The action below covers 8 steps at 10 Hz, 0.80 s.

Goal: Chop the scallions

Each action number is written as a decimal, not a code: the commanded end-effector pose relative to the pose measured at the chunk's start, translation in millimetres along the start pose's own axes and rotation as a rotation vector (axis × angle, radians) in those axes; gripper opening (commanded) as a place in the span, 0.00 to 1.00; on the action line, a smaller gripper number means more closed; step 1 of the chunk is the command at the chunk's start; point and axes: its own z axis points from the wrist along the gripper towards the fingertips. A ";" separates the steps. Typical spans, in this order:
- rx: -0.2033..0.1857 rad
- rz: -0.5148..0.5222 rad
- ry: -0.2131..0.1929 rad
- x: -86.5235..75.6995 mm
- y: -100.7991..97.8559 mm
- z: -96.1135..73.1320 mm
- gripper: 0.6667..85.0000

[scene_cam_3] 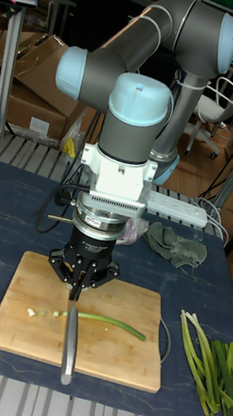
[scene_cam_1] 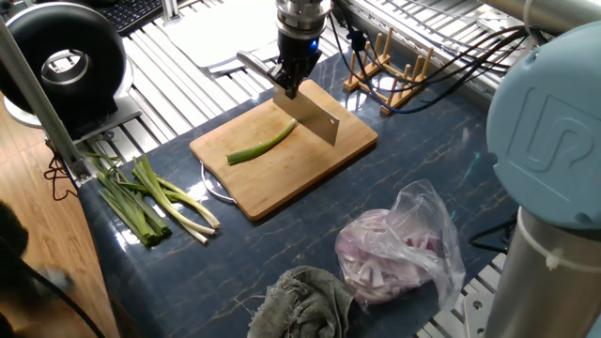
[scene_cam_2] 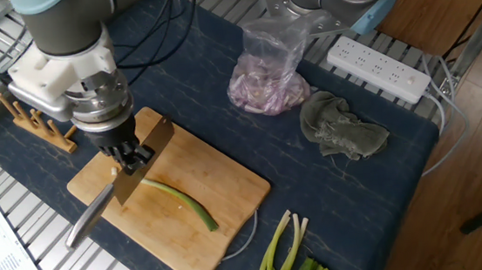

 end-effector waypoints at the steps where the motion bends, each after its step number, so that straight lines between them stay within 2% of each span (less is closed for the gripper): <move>1: -0.015 0.011 -0.008 1.3 5.4 4.4 0.01; 5: -0.007 0.010 -0.017 -3.1 3.7 9.8 0.01; 8: 0.001 0.011 -0.036 -12.4 2.2 20.7 0.01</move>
